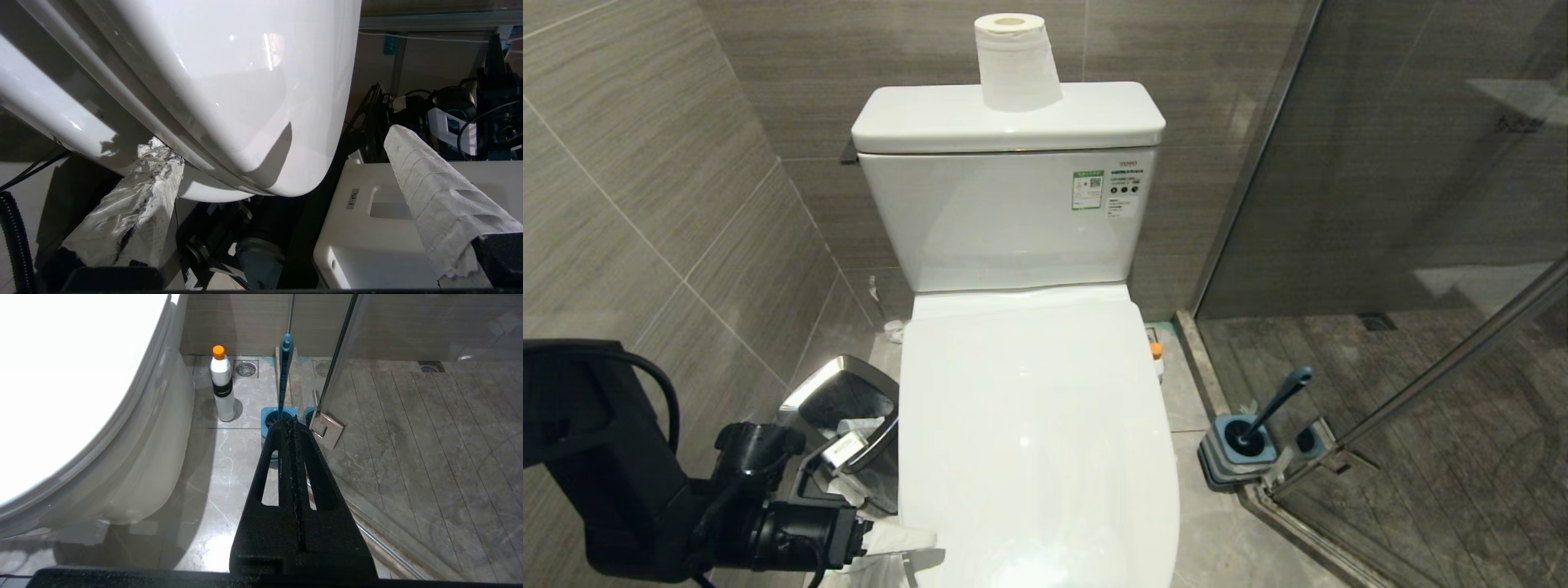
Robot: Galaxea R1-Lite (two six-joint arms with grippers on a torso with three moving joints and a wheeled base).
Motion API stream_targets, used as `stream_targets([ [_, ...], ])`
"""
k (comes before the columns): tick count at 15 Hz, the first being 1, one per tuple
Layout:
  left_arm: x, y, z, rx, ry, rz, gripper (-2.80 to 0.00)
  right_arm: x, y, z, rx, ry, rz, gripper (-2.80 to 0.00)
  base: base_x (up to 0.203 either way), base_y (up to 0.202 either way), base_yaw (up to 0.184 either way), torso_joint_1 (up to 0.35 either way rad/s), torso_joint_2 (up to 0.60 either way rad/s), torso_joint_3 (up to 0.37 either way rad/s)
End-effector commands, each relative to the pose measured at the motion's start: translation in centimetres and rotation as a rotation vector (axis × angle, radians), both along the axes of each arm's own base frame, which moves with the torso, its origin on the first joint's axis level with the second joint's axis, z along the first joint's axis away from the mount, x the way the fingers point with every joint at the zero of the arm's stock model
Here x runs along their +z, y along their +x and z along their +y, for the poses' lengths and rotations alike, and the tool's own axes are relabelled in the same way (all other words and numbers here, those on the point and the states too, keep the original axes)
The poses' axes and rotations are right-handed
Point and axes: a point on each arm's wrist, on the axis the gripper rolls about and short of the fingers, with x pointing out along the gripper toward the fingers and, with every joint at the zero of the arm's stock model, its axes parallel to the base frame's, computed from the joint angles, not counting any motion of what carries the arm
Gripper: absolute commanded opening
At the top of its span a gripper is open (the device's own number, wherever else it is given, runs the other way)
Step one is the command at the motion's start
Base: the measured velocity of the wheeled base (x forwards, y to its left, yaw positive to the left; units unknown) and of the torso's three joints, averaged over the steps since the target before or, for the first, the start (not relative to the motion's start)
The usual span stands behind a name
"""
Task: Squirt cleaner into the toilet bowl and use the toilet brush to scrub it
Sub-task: Use the left hand to lift the toilet lid slightly
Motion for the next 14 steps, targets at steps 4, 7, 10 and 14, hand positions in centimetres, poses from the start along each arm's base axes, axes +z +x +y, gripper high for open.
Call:
stream_targets([
  [4,1.9,0.1,0.1,-0.003,-0.015,-0.087,0.00,0.0,0.0,0.0,0.000,0.000,0.000,-2.80,0.000,0.000,0.000,0.000,0.00,0.000],
  [7,2.9,-0.2,0.2,0.005,-0.020,-0.104,0.00,0.0,0.0,0.0,0.000,0.000,0.000,-2.80,0.000,0.000,0.000,0.000,0.00,0.000],
  [10,4.0,-0.8,0.6,0.020,-0.023,-0.126,0.00,0.0,0.0,0.0,0.000,0.000,0.000,-2.80,0.000,0.000,0.000,0.000,0.00,0.000],
  [14,4.8,-2.7,1.3,0.043,-0.023,-0.132,0.00,0.0,0.0,0.0,0.000,0.000,0.000,-2.80,0.000,0.000,0.000,0.000,0.00,0.000],
])
